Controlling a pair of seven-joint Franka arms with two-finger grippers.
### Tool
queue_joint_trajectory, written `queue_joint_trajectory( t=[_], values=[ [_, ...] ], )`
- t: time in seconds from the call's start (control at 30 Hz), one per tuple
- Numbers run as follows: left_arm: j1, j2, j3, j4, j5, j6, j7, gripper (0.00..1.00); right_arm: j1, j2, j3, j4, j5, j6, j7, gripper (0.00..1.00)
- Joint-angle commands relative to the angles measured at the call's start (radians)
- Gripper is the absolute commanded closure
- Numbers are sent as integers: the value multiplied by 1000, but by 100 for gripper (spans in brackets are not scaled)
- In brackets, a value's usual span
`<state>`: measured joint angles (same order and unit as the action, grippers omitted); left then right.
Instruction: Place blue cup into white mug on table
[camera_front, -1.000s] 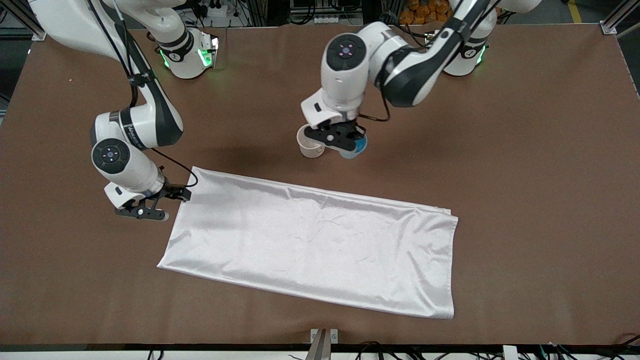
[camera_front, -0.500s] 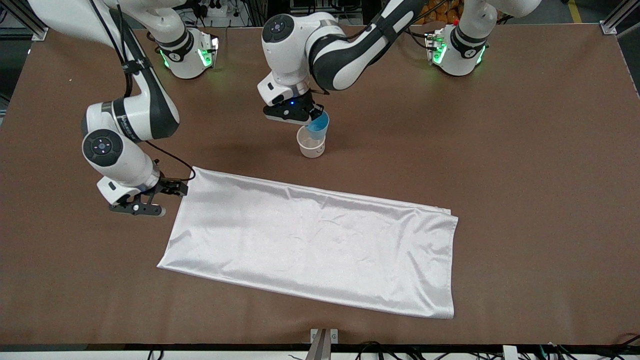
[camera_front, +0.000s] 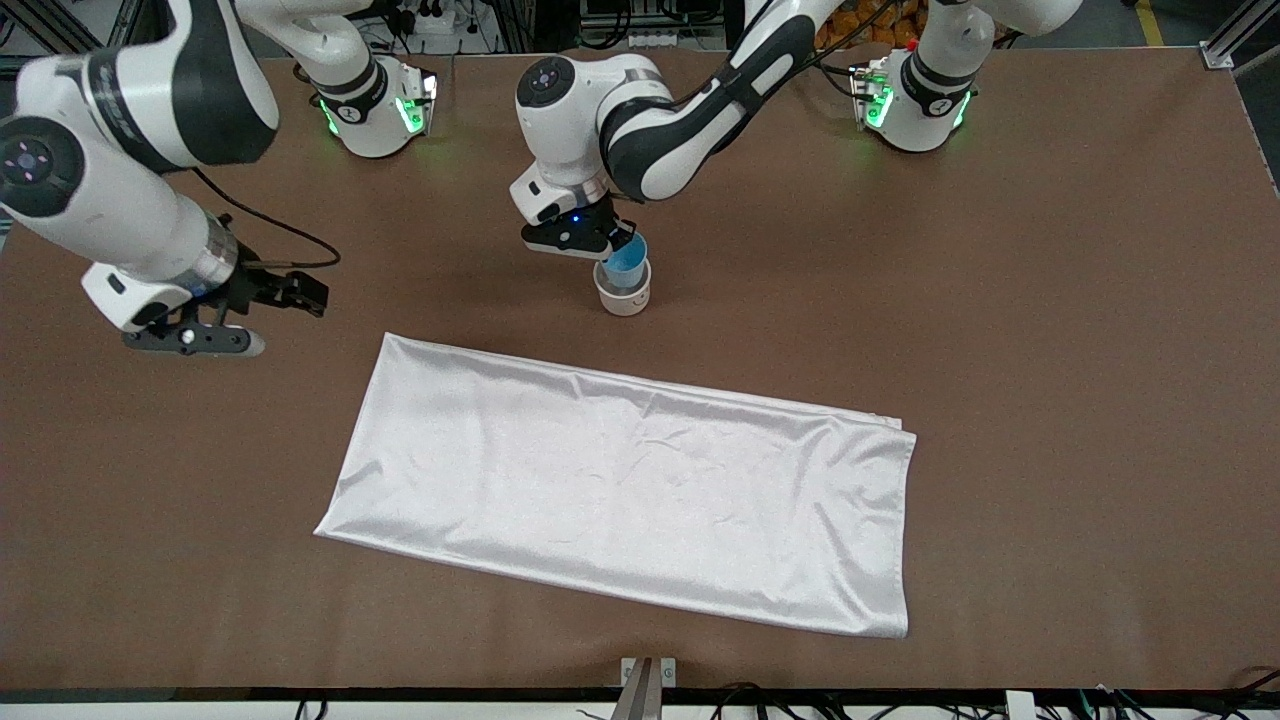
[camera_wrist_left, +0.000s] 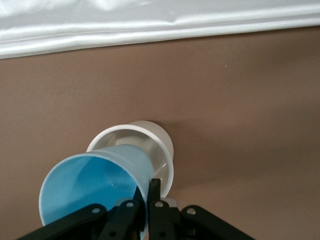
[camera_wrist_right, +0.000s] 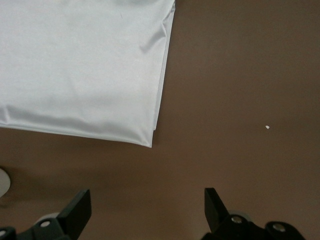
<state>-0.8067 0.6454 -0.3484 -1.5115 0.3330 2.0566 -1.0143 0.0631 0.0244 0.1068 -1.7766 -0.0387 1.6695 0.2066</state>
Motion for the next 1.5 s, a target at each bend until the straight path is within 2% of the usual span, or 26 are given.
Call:
queue_joint_trajectory(
  t=[0.0, 0.27, 0.43, 0.5, 0.53, 0.57, 0.6, 0.87, 1.03, 1.3, 1.4, 1.47],
  values=[
    [-17, 37, 9, 34, 35, 17, -32, 100, -14, 5, -2, 127, 20, -126, -35, 0],
    [-25, 56, 17, 34, 43, 36, -32, 100, -32, -29, -6, 132, 10, -108, -73, 0],
    [-22, 62, 19, 34, 43, 40, -32, 84, -42, -44, -16, 131, 10, -68, -82, 0],
    [-20, 62, 19, 34, 43, 40, -32, 70, -48, -46, -16, 131, 10, -48, -82, 0],
    [-17, 60, 19, 34, 41, 40, -30, 54, -51, -46, -16, 131, 10, -37, -82, 0],
    [-17, 59, 19, 34, 41, 40, -30, 23, -51, -44, -15, 131, 10, -27, -82, 0],
    [-17, 57, 19, 34, 43, 40, -29, 0, -51, -44, -16, 129, 10, -18, -82, 0],
    [-2, 31, 17, 34, 40, 39, -23, 0, -51, -41, -15, 121, 10, 7, -82, 0],
    [18, -19, 19, 24, 37, 25, -20, 0, -51, -37, -16, 120, 10, 21, -82, 0],
    [53, -122, 31, 17, 27, -94, 54, 0, -51, -40, -15, 132, 10, 16, -76, 0],
    [60, -170, 54, 7, -14, -134, 121, 0, -49, -38, -13, 137, 10, 15, -70, 0],
    [58, -210, 103, -9, -63, -147, 183, 0, -49, -37, -13, 150, 8, 12, -70, 0]
  ],
)
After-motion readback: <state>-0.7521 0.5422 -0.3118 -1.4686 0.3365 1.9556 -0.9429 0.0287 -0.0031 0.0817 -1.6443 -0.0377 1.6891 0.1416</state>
